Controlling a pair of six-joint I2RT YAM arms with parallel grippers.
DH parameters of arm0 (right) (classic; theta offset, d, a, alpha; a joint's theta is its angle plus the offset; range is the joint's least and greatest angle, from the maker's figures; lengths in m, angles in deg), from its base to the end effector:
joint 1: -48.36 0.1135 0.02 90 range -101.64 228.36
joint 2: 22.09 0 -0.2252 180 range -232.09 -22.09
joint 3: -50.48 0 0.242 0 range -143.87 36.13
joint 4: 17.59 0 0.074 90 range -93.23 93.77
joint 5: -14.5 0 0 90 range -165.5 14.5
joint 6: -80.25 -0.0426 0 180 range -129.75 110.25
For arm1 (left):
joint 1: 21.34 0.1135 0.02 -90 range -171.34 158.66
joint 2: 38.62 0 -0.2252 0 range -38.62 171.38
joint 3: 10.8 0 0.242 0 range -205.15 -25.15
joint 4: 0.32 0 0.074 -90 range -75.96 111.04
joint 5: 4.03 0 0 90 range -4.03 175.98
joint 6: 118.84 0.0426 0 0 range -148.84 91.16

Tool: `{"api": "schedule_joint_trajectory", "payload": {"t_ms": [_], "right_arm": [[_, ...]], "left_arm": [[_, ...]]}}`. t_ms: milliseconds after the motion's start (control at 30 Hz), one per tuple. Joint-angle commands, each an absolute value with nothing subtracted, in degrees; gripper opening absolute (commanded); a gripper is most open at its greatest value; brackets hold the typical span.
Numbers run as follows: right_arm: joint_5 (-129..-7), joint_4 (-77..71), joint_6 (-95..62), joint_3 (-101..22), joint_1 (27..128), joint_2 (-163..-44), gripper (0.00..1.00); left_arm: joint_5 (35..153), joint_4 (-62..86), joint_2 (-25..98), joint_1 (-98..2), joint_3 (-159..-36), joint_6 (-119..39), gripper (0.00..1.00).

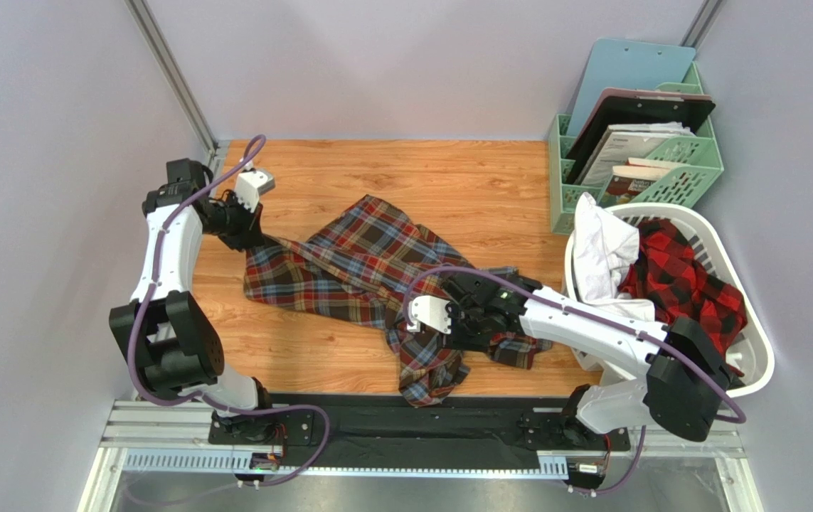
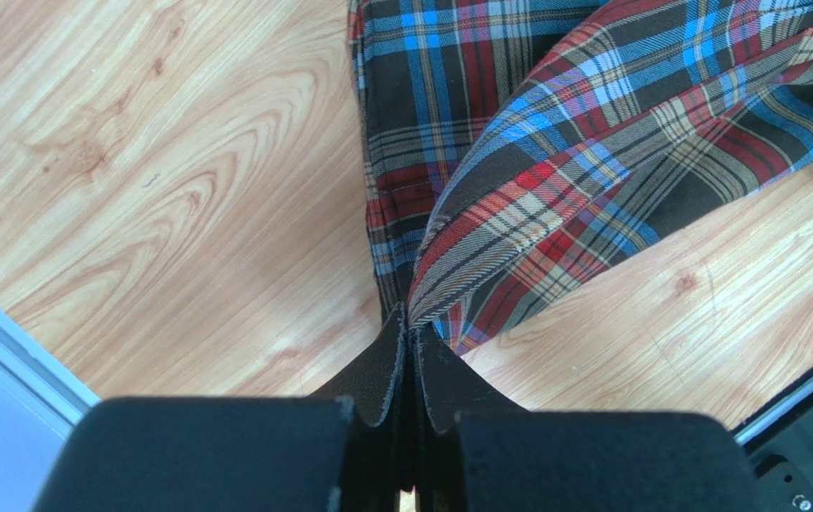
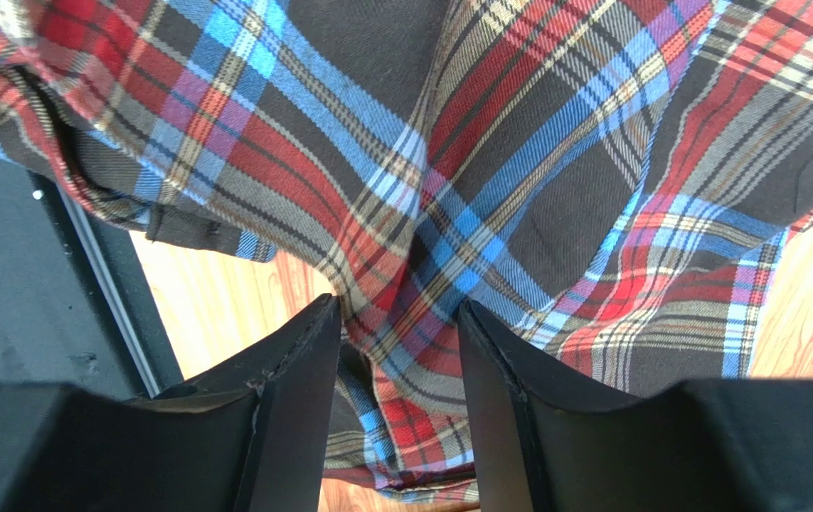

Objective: Fold and stack the long sleeve shirts
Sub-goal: Flatten the shirt out

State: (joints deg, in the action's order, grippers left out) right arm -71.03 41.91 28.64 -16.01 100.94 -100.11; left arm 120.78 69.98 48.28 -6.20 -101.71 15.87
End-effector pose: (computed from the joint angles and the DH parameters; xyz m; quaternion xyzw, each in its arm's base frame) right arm 0.1482 0.1992 0.1753 -0.7073 0.6864 0.0585 0.1587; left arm 0.2892 0.0531 0.2555 0.2977 0.8873 -0.1559 0.3159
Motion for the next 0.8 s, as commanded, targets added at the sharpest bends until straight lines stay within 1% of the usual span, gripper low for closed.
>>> {"api": "schedule_joint_trajectory", "payload": {"t_ms": [0,233,333,367,433,467,633,767], "right_arm": [[-69.61,38.61,27.08,-14.77,101.01,-96.1,0.49],[-68.47,36.32,25.23,-13.88,101.1,-97.59,0.51],[-68.55,35.79,24.7,-14.23,101.36,-100.13,0.45],[-69.34,35.79,24.88,-14.32,101.36,-100.75,0.36],[-70.4,36.14,25.32,-14.41,101.18,-101.72,0.15],[-70.84,36.67,25.49,-15.02,100.75,-101.64,0.0],[-71.02,42.46,27.69,-20.2,96.71,-96.81,0.0],[-69.97,46.86,30.5,-28.98,88.2,-92.94,0.0]], "left_arm": [[122.45,69.85,49.1,-5.96,-101.71,16.95,0.0],[122.1,69.41,49.8,-5.96,-100.83,17.04,0.0],[122.01,69.32,49.98,-6.04,-100.74,17.04,0.0],[121.84,69.32,49.89,-6.04,-100.74,16.95,0.0],[121.66,69.32,49.8,-5.96,-100.74,17.13,0.0],[121.4,69.58,49.63,-5.96,-100.83,17.13,0.0],[120.96,70.46,48.4,-5.87,-102.14,17.04,0.0],[122.18,70.64,46.91,-5.96,-104.78,14.85,0.0]]}}
